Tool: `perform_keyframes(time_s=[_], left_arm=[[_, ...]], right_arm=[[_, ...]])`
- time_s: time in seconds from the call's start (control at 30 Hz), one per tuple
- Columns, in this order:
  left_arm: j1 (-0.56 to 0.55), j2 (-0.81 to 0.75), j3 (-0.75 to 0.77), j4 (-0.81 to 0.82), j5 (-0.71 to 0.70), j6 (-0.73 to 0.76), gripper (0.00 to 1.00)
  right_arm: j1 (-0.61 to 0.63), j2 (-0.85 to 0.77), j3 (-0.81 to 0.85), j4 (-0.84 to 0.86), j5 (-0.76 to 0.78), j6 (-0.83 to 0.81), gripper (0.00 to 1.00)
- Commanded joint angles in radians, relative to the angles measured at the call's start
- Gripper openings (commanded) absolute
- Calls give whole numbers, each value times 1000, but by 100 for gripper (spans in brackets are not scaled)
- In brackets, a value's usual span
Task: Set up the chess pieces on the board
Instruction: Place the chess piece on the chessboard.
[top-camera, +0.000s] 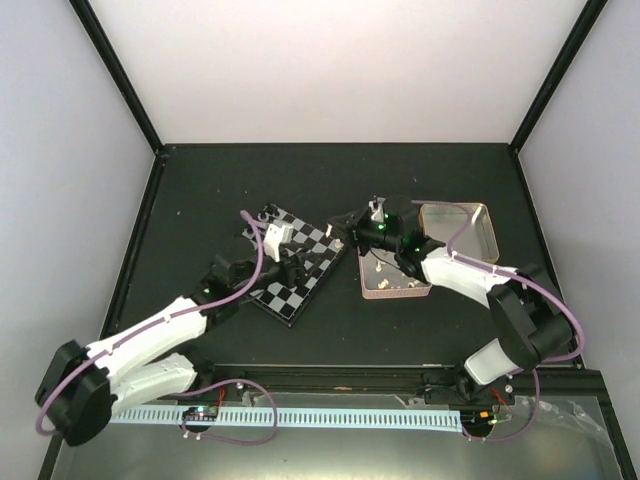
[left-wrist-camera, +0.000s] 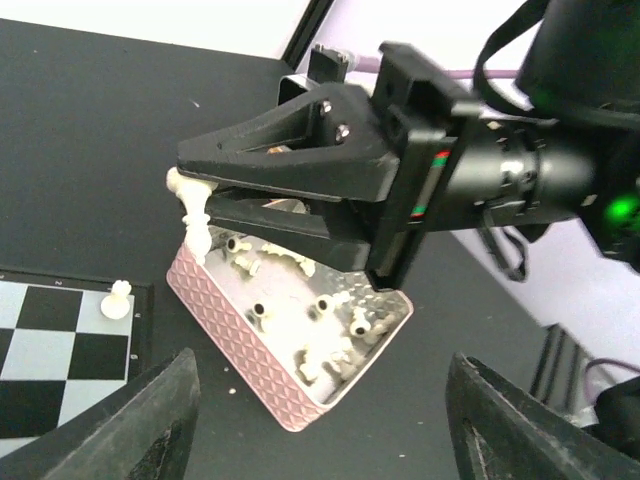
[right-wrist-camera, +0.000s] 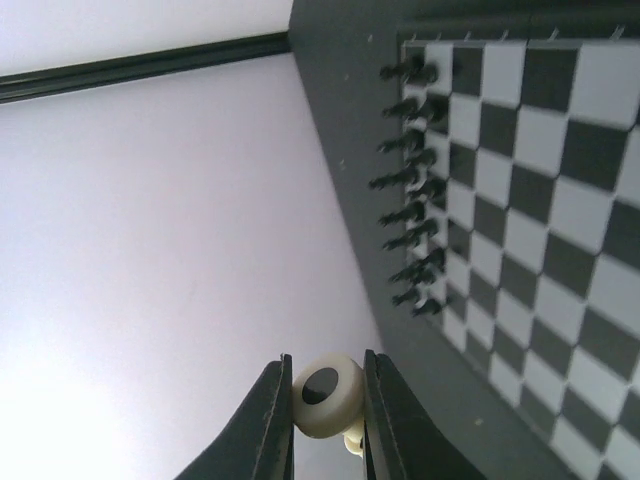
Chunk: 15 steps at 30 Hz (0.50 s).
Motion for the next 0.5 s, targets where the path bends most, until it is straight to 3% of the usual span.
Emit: perform_keyframes(time_s=[0.0, 0.17, 0.37, 0.47], left_arm=[[-61, 93, 4, 226, -132, 37, 67], [-67, 178, -18, 414, -180, 35, 59], [-68, 283, 18, 479, -192, 62, 51], [-67, 309, 34, 505, -174, 77, 42]], right_arm=[[25, -37, -51, 195, -40, 286, 9], [36, -70, -110, 230, -61, 379, 9], [37, -80, -139, 298, -97, 461, 9], [37, -66, -139, 348, -107, 495, 9]])
